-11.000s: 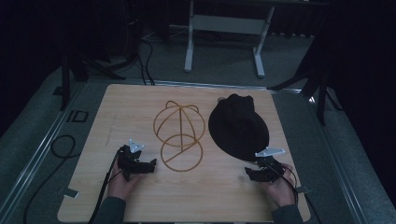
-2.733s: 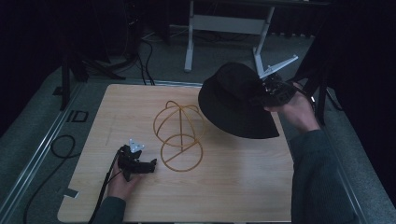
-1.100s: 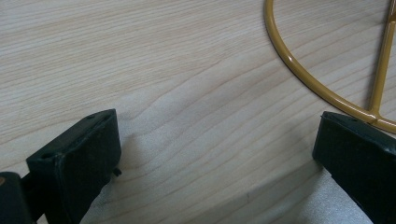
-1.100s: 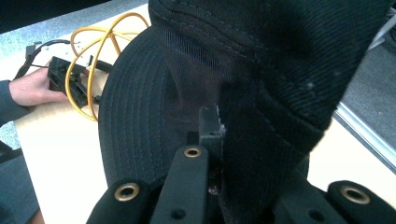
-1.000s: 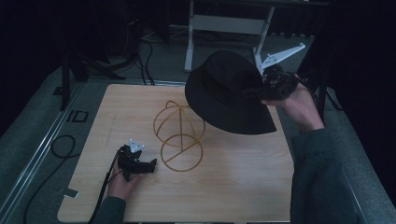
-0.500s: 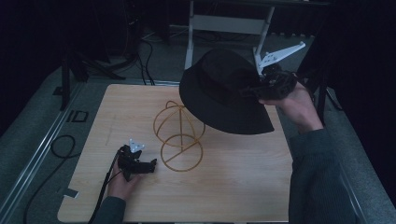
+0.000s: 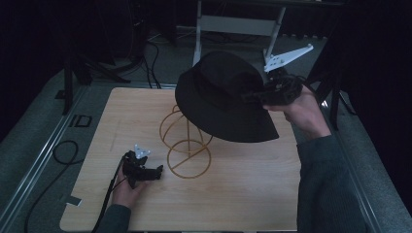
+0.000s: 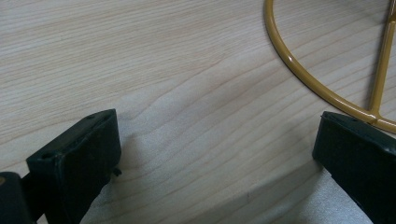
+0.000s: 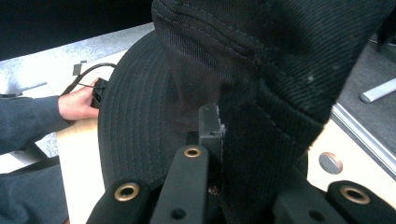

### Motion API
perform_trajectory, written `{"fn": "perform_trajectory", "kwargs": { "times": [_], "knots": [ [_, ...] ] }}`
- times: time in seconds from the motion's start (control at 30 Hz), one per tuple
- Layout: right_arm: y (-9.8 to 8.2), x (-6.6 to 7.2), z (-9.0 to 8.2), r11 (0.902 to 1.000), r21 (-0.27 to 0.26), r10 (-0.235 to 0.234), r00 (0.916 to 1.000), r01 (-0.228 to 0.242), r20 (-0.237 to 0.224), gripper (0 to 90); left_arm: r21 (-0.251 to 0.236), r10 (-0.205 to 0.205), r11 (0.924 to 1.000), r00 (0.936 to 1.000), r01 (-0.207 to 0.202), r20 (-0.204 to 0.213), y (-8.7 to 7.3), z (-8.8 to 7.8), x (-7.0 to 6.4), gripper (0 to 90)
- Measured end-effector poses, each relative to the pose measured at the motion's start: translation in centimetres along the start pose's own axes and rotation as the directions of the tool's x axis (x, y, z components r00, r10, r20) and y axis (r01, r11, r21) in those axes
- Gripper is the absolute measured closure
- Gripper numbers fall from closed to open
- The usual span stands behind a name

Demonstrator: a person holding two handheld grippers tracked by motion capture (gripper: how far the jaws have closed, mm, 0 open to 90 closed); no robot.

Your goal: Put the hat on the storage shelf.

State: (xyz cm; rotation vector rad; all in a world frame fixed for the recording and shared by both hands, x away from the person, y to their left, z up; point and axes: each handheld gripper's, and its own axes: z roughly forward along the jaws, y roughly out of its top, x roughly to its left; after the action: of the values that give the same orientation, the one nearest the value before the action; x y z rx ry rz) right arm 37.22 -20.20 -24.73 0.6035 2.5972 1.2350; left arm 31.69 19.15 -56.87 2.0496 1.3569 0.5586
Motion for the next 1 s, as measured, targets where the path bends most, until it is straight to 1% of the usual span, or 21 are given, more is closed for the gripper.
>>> {"fn": "perform_trajectory", "kwargs": {
  "times": [0.27, 0.37, 0.57, 0.67, 0.8, 0.93, 1.0],
  "knots": [
    [0.7, 1.0, 1.1, 0.9994, 0.013, -0.033, 0.9991, 0.033, -0.027, 88.8, -0.002, -0.002, 1.0, 1.0, 0.002, -0.001, 0.0, 0.0, 0.0, 1.3],
    [1.0, 1.3, 1.6, 0.9993, 0.012, -0.035, 0.9986, 0.035, -0.04, 88.8, -0.002, -0.001, 1.0, 1.0, 0.001, 0.0, 0.0, 0.0, 0.0, 1.3],
    [1.5, 2.0, 3.0, 0.9978, 0.032, -0.055, 0.9966, 0.058, -0.061, 88.7, 0.001, -0.001, 1.0, 1.0, 0.001, 0.001, 0.0, 0.0, 0.0, 1.3],
    [1.6, 2.3, 3.6, 0.9975, 0.033, -0.06, 0.9954, 0.062, -0.075, 88.7, 0.001, -0.001, 1.0, 1.0, 0.001, 0.001, 0.0, 0.0, 0.0, 1.3],
    [1.6, 2.7, 4.7, 0.9951, 0.059, -0.075, 0.9936, 0.08, -0.085, 88.7, -0.001, -0.001, 1.0, 1.0, 0.001, -0.001, 0.0, 0.0, 0.0, 1.3],
    [1.7, 3.1, 5.6, 0.9937, 0.071, -0.079, 0.9917, 0.086, -0.101, 88.6, -0.001, -0.002, 1.0, 1.0, 0.002, -0.001, 0.0, 0.0, 0.0, 1.3],
    [1.7, 3.4, 6.2, 0.9918, 0.086, -0.085, 0.9905, 0.095, -0.108, 88.5, -0.001, -0.002, 1.0, 1.0, 0.002, -0.001, 0.0, 0.0, 0.0, 1.3]
  ]
}}
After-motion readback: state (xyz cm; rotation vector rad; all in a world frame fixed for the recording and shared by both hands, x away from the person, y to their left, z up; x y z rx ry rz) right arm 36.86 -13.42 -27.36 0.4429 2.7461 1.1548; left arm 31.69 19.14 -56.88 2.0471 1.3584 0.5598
